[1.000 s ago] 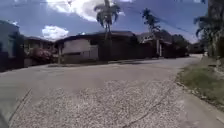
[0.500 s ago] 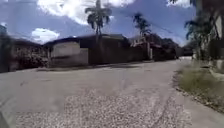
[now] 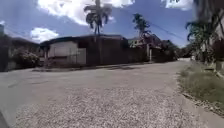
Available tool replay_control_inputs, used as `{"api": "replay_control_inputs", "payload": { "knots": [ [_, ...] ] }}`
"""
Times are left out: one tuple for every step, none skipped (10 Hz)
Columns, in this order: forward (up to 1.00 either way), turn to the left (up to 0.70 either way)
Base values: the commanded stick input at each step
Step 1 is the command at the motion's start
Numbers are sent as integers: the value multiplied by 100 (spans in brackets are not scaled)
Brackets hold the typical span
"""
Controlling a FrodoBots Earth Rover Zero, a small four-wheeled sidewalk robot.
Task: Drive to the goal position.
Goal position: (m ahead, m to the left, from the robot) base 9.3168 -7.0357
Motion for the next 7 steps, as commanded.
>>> {"api": "replay_control_inputs", "payload": {
  "knots": [
    [70, -35],
    [70, -35],
    [70, -35],
    [70, -35],
    [70, -35],
    [70, -35],
    [70, -35]
  ]
}}
